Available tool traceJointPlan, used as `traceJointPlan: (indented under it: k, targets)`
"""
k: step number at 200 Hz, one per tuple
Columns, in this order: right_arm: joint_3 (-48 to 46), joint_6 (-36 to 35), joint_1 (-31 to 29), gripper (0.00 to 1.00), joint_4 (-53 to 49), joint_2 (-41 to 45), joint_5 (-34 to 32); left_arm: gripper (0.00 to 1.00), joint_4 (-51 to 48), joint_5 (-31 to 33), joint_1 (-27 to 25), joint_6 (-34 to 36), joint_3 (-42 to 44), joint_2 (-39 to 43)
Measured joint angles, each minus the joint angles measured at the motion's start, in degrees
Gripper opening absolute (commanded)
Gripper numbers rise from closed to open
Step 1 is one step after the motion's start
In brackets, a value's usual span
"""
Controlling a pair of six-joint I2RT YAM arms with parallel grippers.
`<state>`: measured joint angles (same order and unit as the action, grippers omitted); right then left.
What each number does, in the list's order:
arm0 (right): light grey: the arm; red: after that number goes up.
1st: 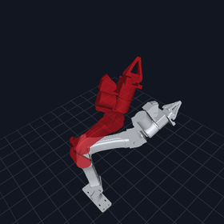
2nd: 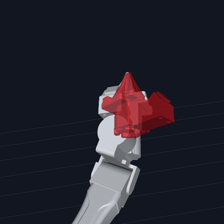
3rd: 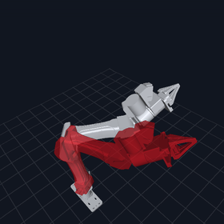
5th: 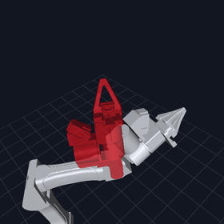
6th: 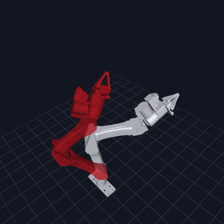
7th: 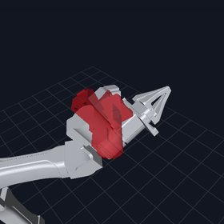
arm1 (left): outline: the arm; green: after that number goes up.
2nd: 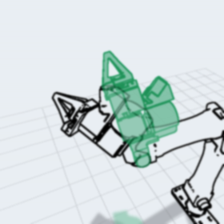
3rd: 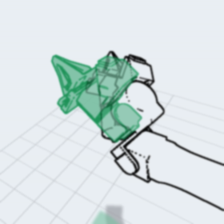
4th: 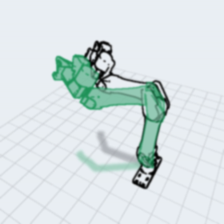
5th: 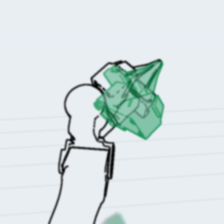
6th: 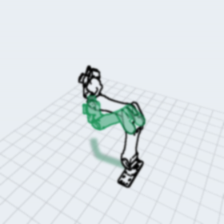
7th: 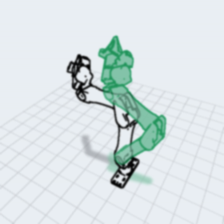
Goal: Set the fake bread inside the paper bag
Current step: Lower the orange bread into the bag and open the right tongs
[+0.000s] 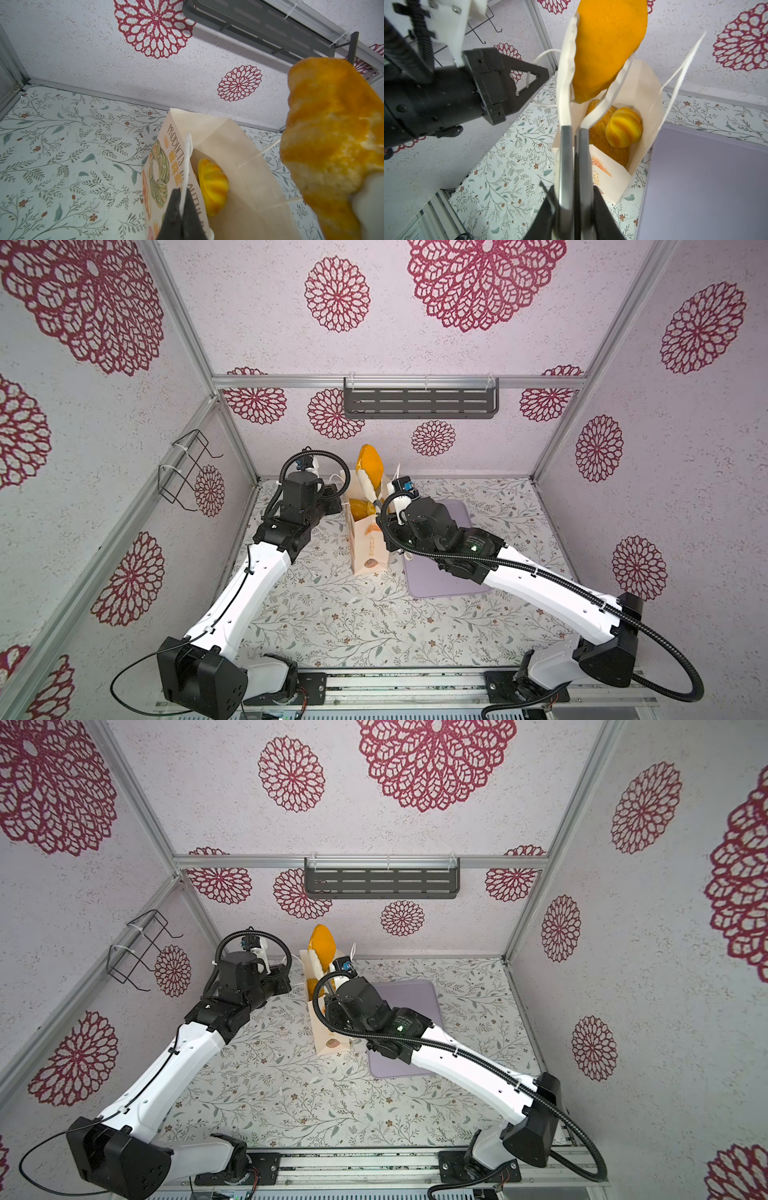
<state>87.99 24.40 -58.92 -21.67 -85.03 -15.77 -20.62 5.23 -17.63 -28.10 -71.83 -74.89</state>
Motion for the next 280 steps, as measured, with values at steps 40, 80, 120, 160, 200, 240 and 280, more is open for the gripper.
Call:
traceJointPlan:
  k: [40,80,120,160,200,240,280]
  targets:
    - [0.02,0.02,0.0,0.02,-1.64,-0.59,0.0,0.0,0.0,0.0,0.0,0.0,0.0,0.0]
    - [0.39,0.02,0.0,0.05,-2.8,-2.12,-0.02,0.0,0.0,0.0,0.0,0.0,0.0,0.0]
    - [0.76,0.04,0.0,0.1,-4.63,-3.58,-0.04,0.0,0.0,-0.02,0.0,-0.02,0.0,0.0]
    - [1.05,0.07,0.0,0.19,-5.84,-3.91,-0.31,0.0,-0.02,-0.02,0.0,0.0,0.0,0.0]
    - [1.05,0.15,0.0,0.29,-6.64,-3.91,-1.01,0.0,0.0,-0.02,0.0,0.0,0.0,0.0]
    - [1.05,0.2,-0.02,0.38,-6.8,-3.91,-1.88,0.0,-0.02,-0.02,0.0,0.0,0.0,0.0]
    - [1.05,0.2,-0.02,0.41,-6.75,-3.91,-2.58,0.0,0.0,-0.02,0.0,0.0,0.0,0.0]
